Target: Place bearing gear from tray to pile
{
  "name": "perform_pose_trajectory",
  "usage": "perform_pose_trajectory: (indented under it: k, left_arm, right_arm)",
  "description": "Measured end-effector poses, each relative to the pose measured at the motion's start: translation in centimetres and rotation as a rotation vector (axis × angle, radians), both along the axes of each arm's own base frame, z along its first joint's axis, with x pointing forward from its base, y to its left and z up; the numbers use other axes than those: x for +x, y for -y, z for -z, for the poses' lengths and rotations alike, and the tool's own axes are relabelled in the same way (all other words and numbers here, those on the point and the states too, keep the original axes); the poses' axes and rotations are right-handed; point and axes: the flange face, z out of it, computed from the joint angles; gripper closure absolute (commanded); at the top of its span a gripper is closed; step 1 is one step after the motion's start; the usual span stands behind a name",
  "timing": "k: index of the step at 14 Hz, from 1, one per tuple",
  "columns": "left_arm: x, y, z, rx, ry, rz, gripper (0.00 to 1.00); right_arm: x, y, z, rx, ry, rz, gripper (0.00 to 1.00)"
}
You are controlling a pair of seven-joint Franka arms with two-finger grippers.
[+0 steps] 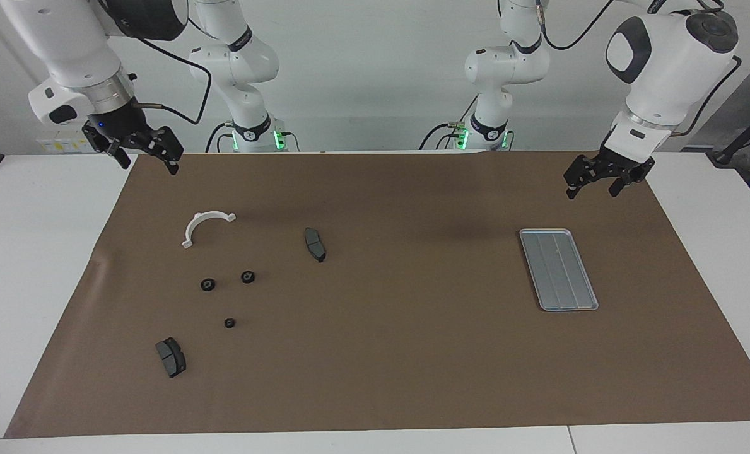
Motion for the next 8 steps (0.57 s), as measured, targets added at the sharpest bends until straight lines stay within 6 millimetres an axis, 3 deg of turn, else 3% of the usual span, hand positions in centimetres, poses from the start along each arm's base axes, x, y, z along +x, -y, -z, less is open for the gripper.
perform_pose_trajectory:
  k: [8]
  left_arm:
    - [0.00, 0.00, 0.00, 0.000, 0.000, 0.000, 0.00]
  right_arm:
    - [-0.03, 0.28, -0.21, 0.015, 0.003, 0.008, 0.00]
